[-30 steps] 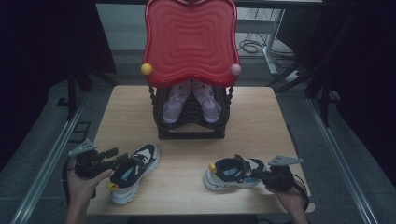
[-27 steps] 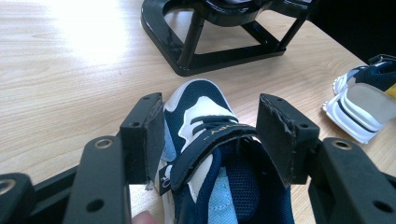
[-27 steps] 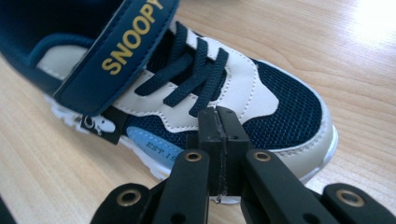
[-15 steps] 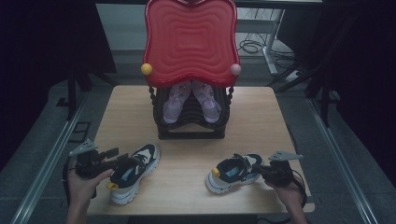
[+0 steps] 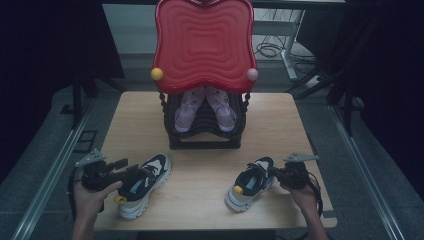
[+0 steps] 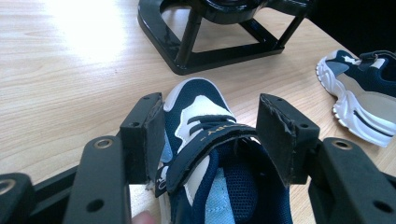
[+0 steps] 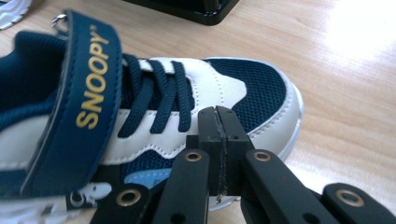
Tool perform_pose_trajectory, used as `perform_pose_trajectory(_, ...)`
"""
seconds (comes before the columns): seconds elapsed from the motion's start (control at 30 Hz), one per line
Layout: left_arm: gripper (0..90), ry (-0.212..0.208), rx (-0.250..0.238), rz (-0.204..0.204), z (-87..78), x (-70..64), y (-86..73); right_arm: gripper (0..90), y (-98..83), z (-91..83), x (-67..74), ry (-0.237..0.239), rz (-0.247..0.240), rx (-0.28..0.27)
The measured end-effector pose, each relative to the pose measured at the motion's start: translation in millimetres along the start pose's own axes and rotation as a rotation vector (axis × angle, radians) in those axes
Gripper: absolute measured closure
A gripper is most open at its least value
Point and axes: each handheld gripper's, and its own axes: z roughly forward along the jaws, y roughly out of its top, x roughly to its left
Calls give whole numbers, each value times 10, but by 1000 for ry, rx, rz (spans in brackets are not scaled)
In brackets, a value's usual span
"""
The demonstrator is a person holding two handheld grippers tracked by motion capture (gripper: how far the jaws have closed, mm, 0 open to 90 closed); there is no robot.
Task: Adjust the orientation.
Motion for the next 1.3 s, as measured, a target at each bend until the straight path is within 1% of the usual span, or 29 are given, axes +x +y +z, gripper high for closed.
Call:
perform_pose_trajectory(0.13, 425, -1, 1, 1, 3, -2, 0, 894, 64, 65, -15, -6, -9, 3)
perform_pose_trajectory(0.27, 425, -1, 1, 0, 3, 6, -1, 895, 94, 108, -28, 3, -2, -3)
perform_pose_trajectory(0.4, 425, -3, 3, 3, 12, -1, 1, 895, 126, 171, -10, 16, -19, -17)
perform_pose_trajectory(0.47, 425, -3, 4, 3, 16, -2, 1, 895, 147, 209, 5, 29, -27, -22)
perform_pose_trajectory(0.63, 425, -3, 9, 4, 37, 0, -3, 895, 189, 292, 42, 56, -29, -35)
perform_pose_trajectory(0.7, 425, -3, 13, 3, 42, -3, -4, 895, 223, 333, 70, 69, -29, -31)
perform_pose_trajectory(0.83, 425, 0, 10, 2, 31, 1, -4, 895, 294, 423, 137, 91, -52, -29)
perform_pose_trajectory(0.93, 426, 1, 9, 3, 25, 6, -4, 895, 336, 489, 180, 102, -52, -27)
perform_pose_trajectory(1.03, 426, 1, 10, 3, 24, 6, -5, 895, 359, 541, 205, 123, -50, -34)
perform_pose_trajectory(1.13, 425, 1, 9, 1, 22, 7, -5, 895, 372, 575, 211, 138, -45, -38)
perform_pose_trajectory(1.3, 426, 3, 9, 0, 23, 9, -6, 895, 381, 604, 192, 166, -52, -45)
